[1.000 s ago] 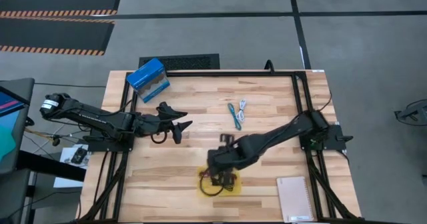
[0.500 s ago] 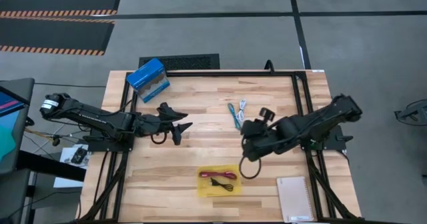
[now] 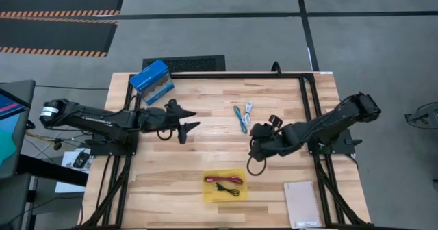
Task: Pick and place USB-C Cables
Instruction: Put the white charger cable into the yellow bin
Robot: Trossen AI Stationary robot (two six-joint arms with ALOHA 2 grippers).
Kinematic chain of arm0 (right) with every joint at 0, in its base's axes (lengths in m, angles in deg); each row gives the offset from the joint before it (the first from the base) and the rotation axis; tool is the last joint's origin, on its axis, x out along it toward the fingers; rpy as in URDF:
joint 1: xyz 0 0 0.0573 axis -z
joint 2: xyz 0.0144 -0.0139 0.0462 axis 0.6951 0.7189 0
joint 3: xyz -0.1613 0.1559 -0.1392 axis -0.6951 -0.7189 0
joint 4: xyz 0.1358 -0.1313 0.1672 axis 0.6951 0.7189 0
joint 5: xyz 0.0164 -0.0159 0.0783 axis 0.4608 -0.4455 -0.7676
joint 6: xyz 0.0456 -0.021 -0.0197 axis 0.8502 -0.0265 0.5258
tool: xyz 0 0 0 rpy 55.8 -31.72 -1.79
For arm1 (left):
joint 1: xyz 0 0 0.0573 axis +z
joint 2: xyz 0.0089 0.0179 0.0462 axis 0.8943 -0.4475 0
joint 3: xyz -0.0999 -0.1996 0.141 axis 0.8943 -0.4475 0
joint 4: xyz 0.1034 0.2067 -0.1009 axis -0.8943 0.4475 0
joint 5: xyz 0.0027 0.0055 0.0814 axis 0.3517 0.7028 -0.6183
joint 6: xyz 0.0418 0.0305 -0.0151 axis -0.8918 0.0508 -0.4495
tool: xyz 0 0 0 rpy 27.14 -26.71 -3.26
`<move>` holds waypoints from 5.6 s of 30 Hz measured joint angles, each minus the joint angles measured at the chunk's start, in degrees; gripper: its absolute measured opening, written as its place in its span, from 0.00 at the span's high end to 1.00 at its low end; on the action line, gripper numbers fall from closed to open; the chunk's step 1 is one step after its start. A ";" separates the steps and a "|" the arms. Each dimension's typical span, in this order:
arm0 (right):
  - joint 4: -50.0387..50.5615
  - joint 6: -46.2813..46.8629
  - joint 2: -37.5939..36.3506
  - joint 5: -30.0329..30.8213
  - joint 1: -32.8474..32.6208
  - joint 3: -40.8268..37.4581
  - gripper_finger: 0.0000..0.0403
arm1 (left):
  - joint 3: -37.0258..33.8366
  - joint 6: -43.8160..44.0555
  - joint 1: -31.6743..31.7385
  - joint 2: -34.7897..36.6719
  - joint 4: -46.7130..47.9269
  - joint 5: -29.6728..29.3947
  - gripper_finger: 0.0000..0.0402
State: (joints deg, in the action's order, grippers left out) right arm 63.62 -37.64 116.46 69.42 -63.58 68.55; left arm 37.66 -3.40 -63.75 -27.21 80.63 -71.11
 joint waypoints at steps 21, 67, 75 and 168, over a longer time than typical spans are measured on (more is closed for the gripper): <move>-1.49 10.16 -0.02 -0.12 -7.69 -0.65 0.55 | 34.79 -24.69 15.77 -38.81 10.88 16.23 0.47; -2.36 26.63 -0.02 1.58 -17.62 -4.12 0.60 | 51.09 -13.90 8.83 -63.61 18.18 5.05 0.47; -2.03 25.41 -0.02 1.56 -17.62 -4.12 0.61 | 51.14 -18.02 9.12 -63.51 1.62 1.15 0.47; -4.22 25.33 0.00 4.34 -18.98 -4.08 0.66 | 7.15 15.94 -6.91 -53.70 -19.17 -21.94 0.76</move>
State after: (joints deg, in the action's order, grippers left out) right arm 59.40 -12.32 116.46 73.76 -82.56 64.47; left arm 44.81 12.54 -70.66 -80.90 61.46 -93.05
